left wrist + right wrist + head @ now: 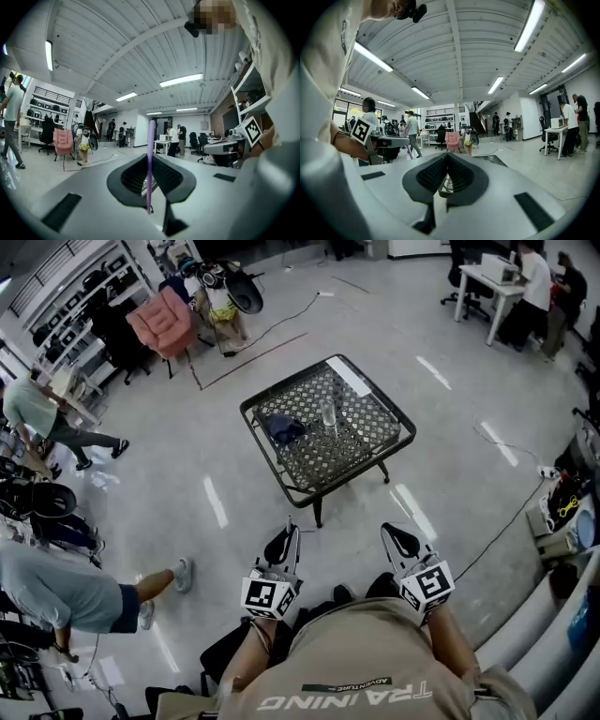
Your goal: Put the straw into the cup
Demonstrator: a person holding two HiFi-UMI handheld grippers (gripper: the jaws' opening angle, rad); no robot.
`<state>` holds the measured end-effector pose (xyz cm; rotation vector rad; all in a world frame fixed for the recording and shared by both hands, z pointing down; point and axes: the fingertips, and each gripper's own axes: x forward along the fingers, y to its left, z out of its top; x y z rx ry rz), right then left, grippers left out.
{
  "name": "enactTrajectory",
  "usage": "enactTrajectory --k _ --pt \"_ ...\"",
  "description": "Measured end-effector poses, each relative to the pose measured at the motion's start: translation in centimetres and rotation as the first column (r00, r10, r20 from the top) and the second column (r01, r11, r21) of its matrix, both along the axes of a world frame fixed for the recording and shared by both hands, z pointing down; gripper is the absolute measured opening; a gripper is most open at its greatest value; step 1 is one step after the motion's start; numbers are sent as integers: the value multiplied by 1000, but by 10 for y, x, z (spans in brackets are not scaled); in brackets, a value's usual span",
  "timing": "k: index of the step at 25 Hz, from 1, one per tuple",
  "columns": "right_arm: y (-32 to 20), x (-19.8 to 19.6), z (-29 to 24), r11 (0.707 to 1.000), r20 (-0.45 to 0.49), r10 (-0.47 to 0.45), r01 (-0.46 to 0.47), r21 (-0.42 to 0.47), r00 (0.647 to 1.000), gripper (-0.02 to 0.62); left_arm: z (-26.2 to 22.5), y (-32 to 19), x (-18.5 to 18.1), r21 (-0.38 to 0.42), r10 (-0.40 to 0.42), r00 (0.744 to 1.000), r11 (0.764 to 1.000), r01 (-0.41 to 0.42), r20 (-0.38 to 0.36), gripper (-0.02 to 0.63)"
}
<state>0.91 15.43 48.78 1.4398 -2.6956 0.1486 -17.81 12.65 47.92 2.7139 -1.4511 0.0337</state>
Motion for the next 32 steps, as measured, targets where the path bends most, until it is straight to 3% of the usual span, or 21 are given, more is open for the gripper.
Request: enactTrajectory --k 9,17,22,32 --pt "-33 6 -5 999 -33 -44 45 16 998 17 -3 -29 8 -4 -35 999 999 35 -19 41" --pt "-82 40 -16 999 57 -43 43 3 997 17 -22 -76 34 19 -59 998 998 59 -20 41" --pt "-111 58 -19 997 38 -66 64 37 997 17 -20 -94 52 17 -75 997 997 75 3 41" --pt "-134 78 6 993 29 -115 115 -14 993 17 -5 -113 93 -22 -80 997 997 80 16 41"
